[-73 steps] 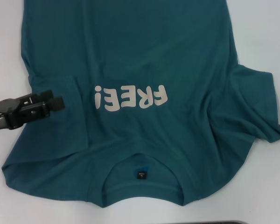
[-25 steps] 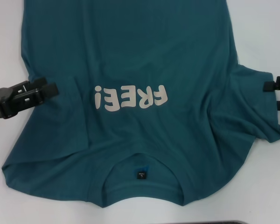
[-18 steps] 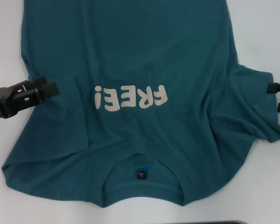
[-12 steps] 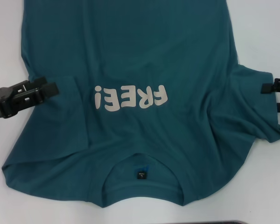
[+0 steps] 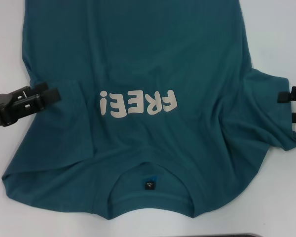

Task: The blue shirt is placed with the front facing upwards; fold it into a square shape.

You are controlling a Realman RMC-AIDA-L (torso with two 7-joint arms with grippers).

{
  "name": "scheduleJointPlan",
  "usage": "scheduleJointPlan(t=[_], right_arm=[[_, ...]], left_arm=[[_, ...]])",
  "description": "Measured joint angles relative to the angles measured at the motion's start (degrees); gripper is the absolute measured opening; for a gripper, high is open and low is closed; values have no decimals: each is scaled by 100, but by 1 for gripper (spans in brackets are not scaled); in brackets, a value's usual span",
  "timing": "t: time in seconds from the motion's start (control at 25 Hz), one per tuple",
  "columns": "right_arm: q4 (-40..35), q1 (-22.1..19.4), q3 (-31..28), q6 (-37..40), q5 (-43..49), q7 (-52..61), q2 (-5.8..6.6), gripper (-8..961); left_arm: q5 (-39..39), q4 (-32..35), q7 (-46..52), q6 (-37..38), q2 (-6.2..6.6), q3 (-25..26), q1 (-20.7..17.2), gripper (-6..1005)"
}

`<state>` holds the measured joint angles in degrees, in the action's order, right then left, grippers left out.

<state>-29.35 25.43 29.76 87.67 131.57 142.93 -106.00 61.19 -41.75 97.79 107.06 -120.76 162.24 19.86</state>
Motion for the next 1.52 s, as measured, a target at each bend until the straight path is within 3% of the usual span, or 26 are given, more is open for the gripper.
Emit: scheduleJointPlan(t=[0.56, 1.0, 1.52], right_arm=[[54, 8, 70, 148, 9, -66, -59, 916], [41, -113, 36, 432, 9, -31, 48, 915], [44, 1, -127, 174, -50, -23, -95, 916]], left_arm=[[0, 0, 9, -1, -10, 0, -14, 858], [-1, 0, -13, -30, -9, 9, -26, 859], [-2, 0, -29, -56, -18, 66, -38, 858]])
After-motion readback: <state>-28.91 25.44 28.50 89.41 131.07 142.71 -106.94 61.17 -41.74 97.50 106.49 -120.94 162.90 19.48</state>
